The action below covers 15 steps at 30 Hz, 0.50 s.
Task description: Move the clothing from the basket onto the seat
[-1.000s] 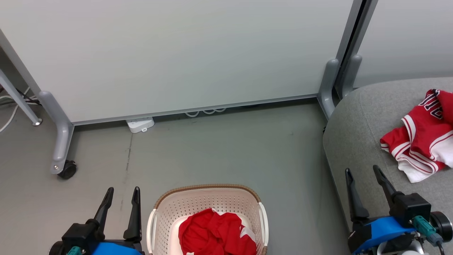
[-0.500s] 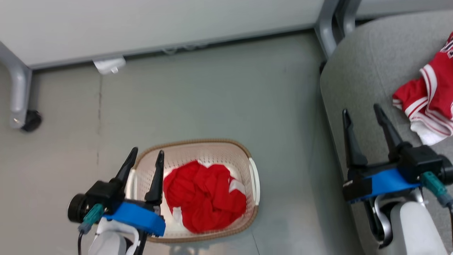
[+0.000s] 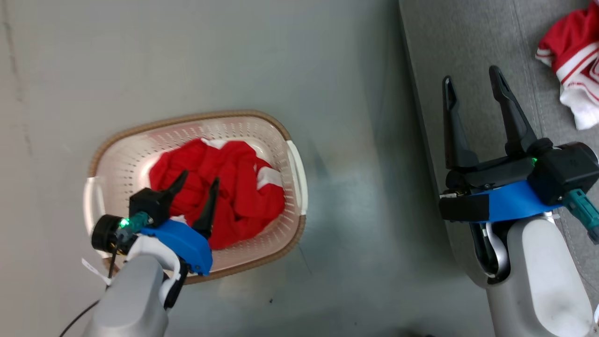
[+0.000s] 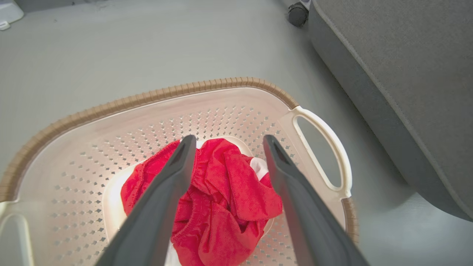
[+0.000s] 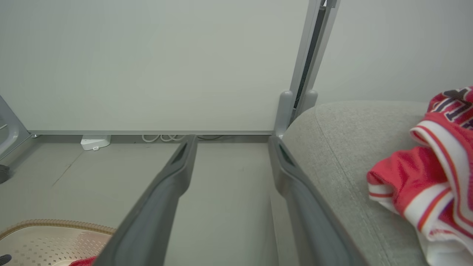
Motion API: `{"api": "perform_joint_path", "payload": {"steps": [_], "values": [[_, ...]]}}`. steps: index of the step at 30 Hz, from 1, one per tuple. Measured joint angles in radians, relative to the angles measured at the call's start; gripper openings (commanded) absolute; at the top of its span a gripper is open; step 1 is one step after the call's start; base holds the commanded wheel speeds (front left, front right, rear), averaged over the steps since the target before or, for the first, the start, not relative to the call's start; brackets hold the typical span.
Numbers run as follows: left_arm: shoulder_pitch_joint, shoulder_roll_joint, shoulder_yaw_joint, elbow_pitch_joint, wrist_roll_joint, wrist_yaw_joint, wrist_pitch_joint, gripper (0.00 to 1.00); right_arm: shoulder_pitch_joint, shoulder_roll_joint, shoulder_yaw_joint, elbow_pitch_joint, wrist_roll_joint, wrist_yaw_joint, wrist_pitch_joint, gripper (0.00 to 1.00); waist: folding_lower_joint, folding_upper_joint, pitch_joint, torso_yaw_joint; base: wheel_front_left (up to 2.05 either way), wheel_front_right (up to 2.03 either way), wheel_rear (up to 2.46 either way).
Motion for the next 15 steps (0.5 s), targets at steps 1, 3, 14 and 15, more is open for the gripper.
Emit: {"api": "perform_joint_path", "payload": {"steps": [1,3,14,15], "values": [[-0.020,0.005,-0.008,0.027,-0.010,0.000,0.001,1.00,-0.006,0.000,0.007,0.002,0.007,0.000,-0.005,1.00,0.0000,0.0000,0.019,-0.011,0.00,0.00,0.00],[-0.059,0.012,-0.017,0.077,-0.032,0.000,0.008,1.00,-0.019,0.000,0.018,0.005,0.018,0.000,-0.016,1.00,0.0000,0.0000,0.058,-0.035,0.00,0.00,0.00],[-0.171,0.028,-0.093,0.237,-0.170,0.000,0.083,1.00,-0.055,0.000,0.059,0.024,0.072,0.000,-0.061,1.00,0.0000,-0.0001,0.220,-0.138,0.00,0.00,0.00],[-0.179,0.033,-0.101,0.243,-0.177,0.000,0.083,1.00,-0.057,0.000,0.061,0.025,0.077,0.000,-0.063,1.00,-0.0001,0.0000,0.231,-0.146,0.00,0.00,0.00]]}}
